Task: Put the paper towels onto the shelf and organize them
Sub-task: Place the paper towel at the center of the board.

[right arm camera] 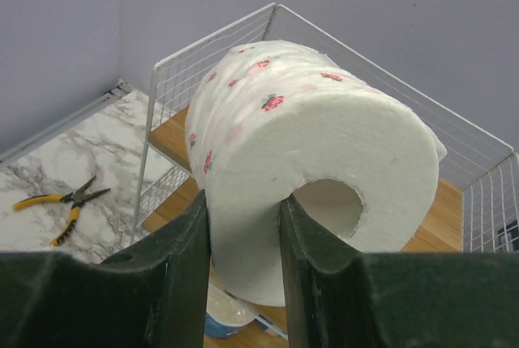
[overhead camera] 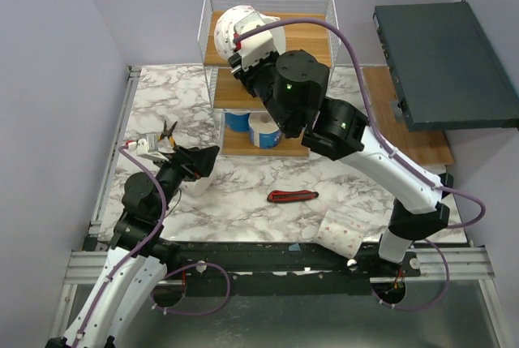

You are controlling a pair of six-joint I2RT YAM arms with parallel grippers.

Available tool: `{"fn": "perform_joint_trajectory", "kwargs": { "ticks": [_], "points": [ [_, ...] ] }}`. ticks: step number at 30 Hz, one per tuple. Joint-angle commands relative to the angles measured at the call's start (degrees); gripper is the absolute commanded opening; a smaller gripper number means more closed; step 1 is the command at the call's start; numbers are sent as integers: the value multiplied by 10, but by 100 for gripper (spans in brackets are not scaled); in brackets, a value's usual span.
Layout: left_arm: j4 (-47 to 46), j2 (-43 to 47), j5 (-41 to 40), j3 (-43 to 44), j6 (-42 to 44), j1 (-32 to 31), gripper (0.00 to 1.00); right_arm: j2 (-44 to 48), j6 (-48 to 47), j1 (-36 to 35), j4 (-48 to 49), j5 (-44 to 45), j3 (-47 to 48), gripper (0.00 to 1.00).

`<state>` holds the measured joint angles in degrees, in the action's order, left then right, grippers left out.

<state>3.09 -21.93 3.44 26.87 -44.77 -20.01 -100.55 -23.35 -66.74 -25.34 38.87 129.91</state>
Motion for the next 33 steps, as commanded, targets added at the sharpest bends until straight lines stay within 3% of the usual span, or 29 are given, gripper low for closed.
{"fn": "perform_joint_trajectory", "kwargs": {
  "ticks": [1,5,11,17,21,26,33],
  "points": [
    [-20,0,-12,21,10,-2,97,37,63,-3,-9,-43,23,31],
    [-9,7,-24,35,27,-2,97,81,126,-3,-85,-82,-11,31],
    [7,35,-62,28,47,-2,97,215,196,-3,-134,-161,-183,31],
    [28,57,-93,21,63,-1,98,260,220,-12,-182,-191,-328,31],
    [42,74,-111,16,75,-1,98,270,222,-30,-142,-180,-451,30],
    [48,89,-112,-4,71,-1,98,285,199,-42,-54,-256,-569,30],
    [48,90,-100,-29,51,-1,99,237,169,-62,33,-316,-652,30]
  ]
}}
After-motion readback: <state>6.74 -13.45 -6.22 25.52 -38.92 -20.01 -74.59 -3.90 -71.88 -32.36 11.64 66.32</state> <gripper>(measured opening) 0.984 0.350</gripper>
